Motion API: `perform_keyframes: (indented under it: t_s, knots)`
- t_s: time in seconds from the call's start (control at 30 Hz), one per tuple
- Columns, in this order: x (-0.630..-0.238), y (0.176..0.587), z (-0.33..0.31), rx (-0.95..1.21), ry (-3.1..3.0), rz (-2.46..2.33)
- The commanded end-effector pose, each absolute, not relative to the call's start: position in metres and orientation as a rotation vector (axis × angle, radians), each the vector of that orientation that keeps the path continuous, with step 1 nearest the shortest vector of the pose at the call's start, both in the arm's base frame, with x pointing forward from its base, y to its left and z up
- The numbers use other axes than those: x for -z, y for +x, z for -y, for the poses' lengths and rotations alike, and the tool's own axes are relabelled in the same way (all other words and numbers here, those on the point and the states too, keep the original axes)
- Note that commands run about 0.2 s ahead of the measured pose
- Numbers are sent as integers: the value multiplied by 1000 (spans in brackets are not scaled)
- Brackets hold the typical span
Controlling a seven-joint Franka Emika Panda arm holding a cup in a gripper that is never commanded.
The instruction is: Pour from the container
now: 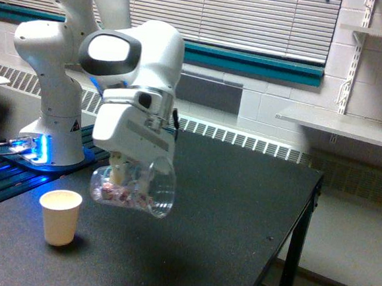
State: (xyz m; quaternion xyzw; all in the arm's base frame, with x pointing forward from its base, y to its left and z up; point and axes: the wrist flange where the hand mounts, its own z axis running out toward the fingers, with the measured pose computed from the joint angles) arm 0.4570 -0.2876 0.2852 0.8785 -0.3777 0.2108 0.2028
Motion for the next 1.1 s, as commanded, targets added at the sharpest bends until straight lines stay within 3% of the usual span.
perform_keyframes:
  t_s: [0.03,0.6,1.1]
  knots:
    - [-278,430,301,-606,2428,1115]
    - [-262,348,339,-587,2365,1174]
    - [-258,345,315,-609,2459,891]
